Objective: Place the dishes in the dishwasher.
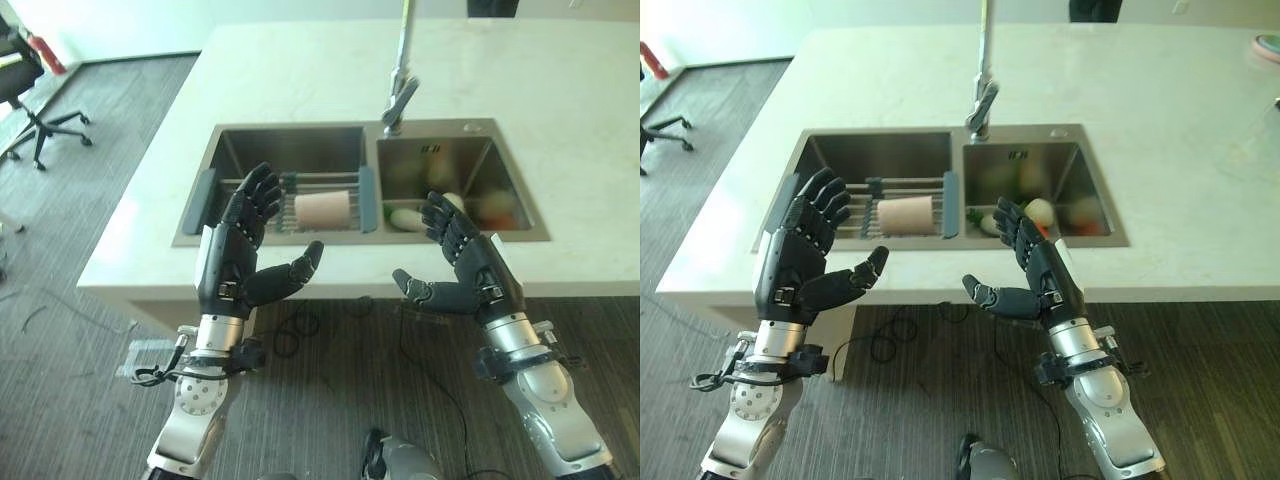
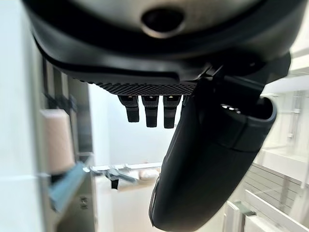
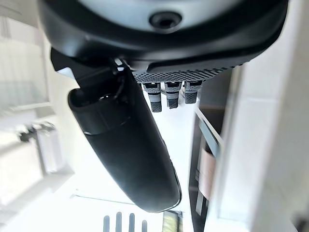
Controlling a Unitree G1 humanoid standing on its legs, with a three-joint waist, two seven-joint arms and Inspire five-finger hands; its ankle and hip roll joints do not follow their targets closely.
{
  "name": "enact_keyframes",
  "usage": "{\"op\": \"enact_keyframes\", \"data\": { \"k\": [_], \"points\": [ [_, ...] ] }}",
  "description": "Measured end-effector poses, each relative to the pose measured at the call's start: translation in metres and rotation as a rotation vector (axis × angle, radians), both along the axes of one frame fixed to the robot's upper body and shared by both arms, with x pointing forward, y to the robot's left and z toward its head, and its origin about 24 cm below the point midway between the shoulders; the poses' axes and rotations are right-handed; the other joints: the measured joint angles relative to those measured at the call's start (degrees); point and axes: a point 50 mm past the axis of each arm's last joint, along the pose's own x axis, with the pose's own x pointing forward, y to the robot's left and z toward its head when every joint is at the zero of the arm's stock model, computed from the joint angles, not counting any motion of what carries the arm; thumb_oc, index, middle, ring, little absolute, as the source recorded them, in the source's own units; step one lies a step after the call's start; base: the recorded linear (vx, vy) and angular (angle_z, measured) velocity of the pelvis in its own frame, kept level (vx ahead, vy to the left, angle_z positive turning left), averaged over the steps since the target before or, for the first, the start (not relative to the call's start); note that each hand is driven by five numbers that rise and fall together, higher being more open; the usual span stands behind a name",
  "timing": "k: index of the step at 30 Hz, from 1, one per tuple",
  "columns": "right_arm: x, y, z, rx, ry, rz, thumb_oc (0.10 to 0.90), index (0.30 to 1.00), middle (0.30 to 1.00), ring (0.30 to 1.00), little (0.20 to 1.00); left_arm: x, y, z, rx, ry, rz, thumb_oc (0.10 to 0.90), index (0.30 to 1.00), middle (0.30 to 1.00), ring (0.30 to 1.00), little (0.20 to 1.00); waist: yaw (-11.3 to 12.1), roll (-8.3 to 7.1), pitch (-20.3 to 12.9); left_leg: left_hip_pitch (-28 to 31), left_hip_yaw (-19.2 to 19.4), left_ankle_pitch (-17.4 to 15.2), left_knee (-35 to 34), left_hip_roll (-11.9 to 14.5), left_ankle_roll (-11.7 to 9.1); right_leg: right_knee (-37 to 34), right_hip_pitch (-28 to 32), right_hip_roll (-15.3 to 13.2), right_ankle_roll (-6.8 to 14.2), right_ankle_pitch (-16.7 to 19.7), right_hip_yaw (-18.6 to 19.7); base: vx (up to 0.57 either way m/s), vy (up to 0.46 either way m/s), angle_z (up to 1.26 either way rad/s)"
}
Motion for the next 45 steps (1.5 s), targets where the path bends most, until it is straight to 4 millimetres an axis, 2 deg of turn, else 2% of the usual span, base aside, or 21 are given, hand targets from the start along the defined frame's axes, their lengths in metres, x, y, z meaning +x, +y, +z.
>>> {"op": "enact_keyframes", "data": {
  "k": [1,2,3,4,5,8,10,14,17,21,25,26,27,29,30,31,32,33,34,37,45],
  "points": [
    [0.0,0.0,-0.001,0.004,0.002,-0.004,0.8,0.9,0.9,0.9,0.9,-0.001,-0.001,0.0,0.002,-0.003,-0.014,0.8,0.9,0.9,0.9,0.9,0.1,-0.18,0.1,-5.1,0.4,-2.0,4.4,-1.4,1.2,-1.2,1.1,0.2,0.0,0.1,-0.4,0.23,0.097,0.1],
    [0.0,0.002,-0.001,0.008,0.005,-0.001,0.8,0.9,0.9,0.9,0.9,-0.003,0.0,-0.002,0.003,0.002,-0.017,0.8,0.9,0.9,0.9,0.9,0.7,-0.52,0.2,-8.5,2.1,-4.9,0.5,-3.6,3.6,-2.1,2.1,0.4,0.0,0.1,-0.6,0.25,0.25,-0.02],
    [0.001,0.008,-0.003,-0.005,0.014,0.02,0.8,0.9,0.9,0.9,0.9,-0.008,0.004,-0.009,-0.027,0.035,-0.007,0.8,0.9,0.9,0.9,0.9,0.8,-0.04,0.0,-7.5,6.4,-4.5,-16.9,-5.4,6.0,-3.5,5.0,2.2,0.1,0.1,-0.6,0.15,0.231,-0.14],
    [0.0,0.01,-0.004,-0.004,0.018,0.029,0.8,0.9,0.9,0.9,0.9,-0.009,0.005,-0.01,-0.036,0.043,-0.004,0.8,0.9,0.9,0.9,0.9,0.7,0.29,-0.1,-7.6,6.9,-3.5,-21.1,-5.7,6.6,-3.8,5.5,3.3,0.1,0.1,-0.6,0.16,0.289,-0.16],
    [-0.001,0.01,-0.005,-0.003,0.016,0.032,0.8,0.9,0.9,0.9,0.9,-0.009,0.006,-0.011,-0.047,0.04,-0.005,0.8,0.9,0.9,0.9,0.9,0.3,1.08,-0.2,-10.9,5.9,-3.5,-21.8,-5.0,6.6,-3.6,5.5,4.8,1.8,-0.7,-0.6,0.09,0.183,-0.14],
    [-0.002,0.006,-0.008,-0.04,0.038,0.035,0.8,0.9,0.9,0.9,0.9,-0.005,0.009,-0.015,-0.07,0.063,0.004,0.8,0.9,0.9,0.9,0.9,0.3,2.48,-0.2,-15.7,-1.5,-3.2,-19.5,-3.8,6.5,-4.2,5.0,7.4,1.5,-0.7,-0.2,0.11,0.281,-0.41],
    [-0.002,0.001,-0.005,-0.057,0.029,0.028,0.8,0.9,0.9,0.9,0.9,0.0,0.007,-0.011,-0.064,0.043,-0.005,0.8,0.9,0.9,0.9,0.9,-0.9,2.75,-0.3,-13.9,-1.4,-3.7,-18.9,-3.5,6.5,-3.9,4.9,7.0,1.3,-0.7,0.0,0.12,0.277,-0.11],
    [-0.007,-0.009,0.0,-0.043,0.011,-0.012,0.8,0.9,0.9,0.9,0.9,0.006,0.004,-0.001,-0.063,0.004,-0.052,0.8,0.9,0.9,0.9,0.9,-1.2,4.79,-0.8,-6.0,0.9,-5.1,-20.1,-3.8,6.8,-1.7,4.7,4.0,2.6,-1.2,-0.9,0.11,0.278,0.22],
    [-0.008,-0.003,0.003,-0.026,-0.006,0.018,0.8,0.9,0.9,0.9,0.9,0.008,0.004,-0.001,-0.072,0.017,-0.068,0.8,0.9,0.9,0.9,0.9,0.7,4.74,-1.0,-5.4,2.2,-5.8,-21.4,-8.8,11.4,2.1,2.7,-1.5,6.6,-2.2,0.4,0.07,0.291,0.22],
    [-0.005,0.0,0.006,-0.03,-0.017,0.028,0.8,0.9,0.9,0.9,0.9,0.008,0.005,-0.003,-0.091,0.047,-0.094,0.8,0.9,0.9,0.9,0.9,3.0,4.14,-1.3,-5.6,2.8,-7.6,-20.6,-12.6,14.3,2.3,2.7,-5.5,8.6,-2.0,1.0,0.1,0.27,0.13],
    [-0.008,0.005,-0.001,0.03,0.002,0.016,0.8,0.9,0.9,0.9,0.9,0.009,0.009,-0.003,-0.194,0.058,-0.116,0.8,0.9,0.9,0.9,0.9,2.7,3.73,-1.6,-5.2,1.7,-8.8,-20.1,-14.1,17.7,3.8,2.7,-6.0,11.3,3.5,2.5,0.13,0.198,0.2],
    [-0.011,0.007,-0.006,0.05,0.019,0.011,0.8,0.9,0.9,0.9,0.9,0.01,0.008,-0.003,-0.207,0.06,-0.117,0.8,0.9,0.9,0.9,0.9,1.1,3.49,-1.6,-4.9,0.9,-8.7,-19.4,-14.4,18.6,13.1,-1.7,-7.4,11.6,4.7,4.5,0.08,-0.063,0.3],
    [-0.011,0.007,-0.007,0.04,0.027,0.015,0.8,0.9,0.9,0.9,0.9,0.01,0.007,-0.003,-0.199,0.067,-0.117,0.8,0.9,0.9,0.9,0.9,0.5,3.46,-1.6,-4.0,0.8,-8.6,-20.2,-14.6,18.4,14.9,-3.4,-7.0,10.9,4.3,5.9,0.08,-0.147,0.21],
    [-0.011,0.006,-0.006,0.041,0.024,0.01,0.8,0.9,0.9,0.9,0.9,0.01,0.008,-0.001,-0.125,0.061,-0.11,0.8,0.9,0.9,0.9,0.9,0.4,4.07,-1.5,-2.6,0.8,-7.2,-23.1,-14.6,16.9,3.5,-1.8,-4.1,9.9,4.8,4.9,0.03,-0.152,-0.02],
    [-0.011,0.006,-0.006,0.045,0.025,0.01,0.8,0.9,0.9,0.9,0.9,0.011,0.009,0.0,-0.104,0.056,-0.103,0.8,0.9,0.9,0.9,0.9,0.4,3.63,-1.3,-2.8,0.8,-7.8,-22.9,-14.9,11.0,-1.8,-1.2,-3.1,8.8,6.1,5.1,0.07,-0.266,0.09],
    [-0.011,0.008,-0.005,0.061,0.013,0.013,0.8,0.9,0.9,0.9,0.9,0.012,0.013,0.006,-0.056,0.035,-0.1,0.8,0.9,0.9,0.9,0.9,0.3,-0.07,-0.8,-6.9,0.4,-10.7,-13.0,-16.2,13.2,-3.2,-1.4,-7.1,9.2,10.3,6.8,0.1,-0.284,0.15],
    [-0.012,0.005,0.0,0.042,-0.013,0.013,0.8,0.9,0.9,0.9,0.9,0.012,0.015,0.011,-0.015,0.019,-0.103,0.8,0.9,0.9,0.9,0.9,0.2,-0.49,-0.9,-8.0,-2.9,-16.9,-8.6,-12.6,15.8,-1.5,-2.8,-9.3,14.6,8.3,9.4,0.14,-0.322,0.0],
    [-0.009,0.003,0.001,0.038,-0.02,0.008,0.8,0.9,0.9,0.9,0.9,0.014,0.017,0.011,-0.01,0.015,-0.085,0.8,0.9,0.9,0.9,0.9,0.9,-1.42,-0.2,-9.3,-3.2,-17.8,-5.6,-14.4,15.5,1.7,-5.1,-10.4,16.0,5.5,12.2,0.14,-0.259,0.11],
    [-0.009,0.004,-0.002,0.054,-0.006,-0.004,0.8,0.9,0.9,0.9,0.9,0.015,0.019,0.007,0.0,0.04,-0.075,0.8,0.9,0.9,0.9,0.9,0.3,-0.58,0.4,-9.4,-4.0,-16.6,-6.7,-14.2,15.6,1.5,-5.5,-9.2,14.3,4.5,12.4,0.13,-0.259,0.22],
    [-0.009,0.003,-0.001,0.054,-0.01,-0.01,0.8,0.9,0.9,0.9,0.9,0.008,0.019,0.004,0.006,0.059,-0.08,0.8,0.9,0.9,0.9,0.9,0.8,0.01,0.7,-6.5,-5.0,-13.1,-13.6,-14.4,14.4,-2.4,-3.9,-5.6,13.2,5.3,10.9,0.14,-0.3,0.3],
    [0.0,0.005,0.012,0.059,-0.061,-0.028,0.8,0.9,0.9,0.9,0.9,0.003,0.009,0.022,0.024,-0.02,-0.144,0.8,0.9,0.9,0.9,0.9,-0.6,1.89,-0.4,0.3,-4.7,-10.1,-22.0,-10.3,10.7,-4.2,-0.4,-1.3,10.4,6.2,10.1,0.12,-0.188,-0.09]
  ]
}}
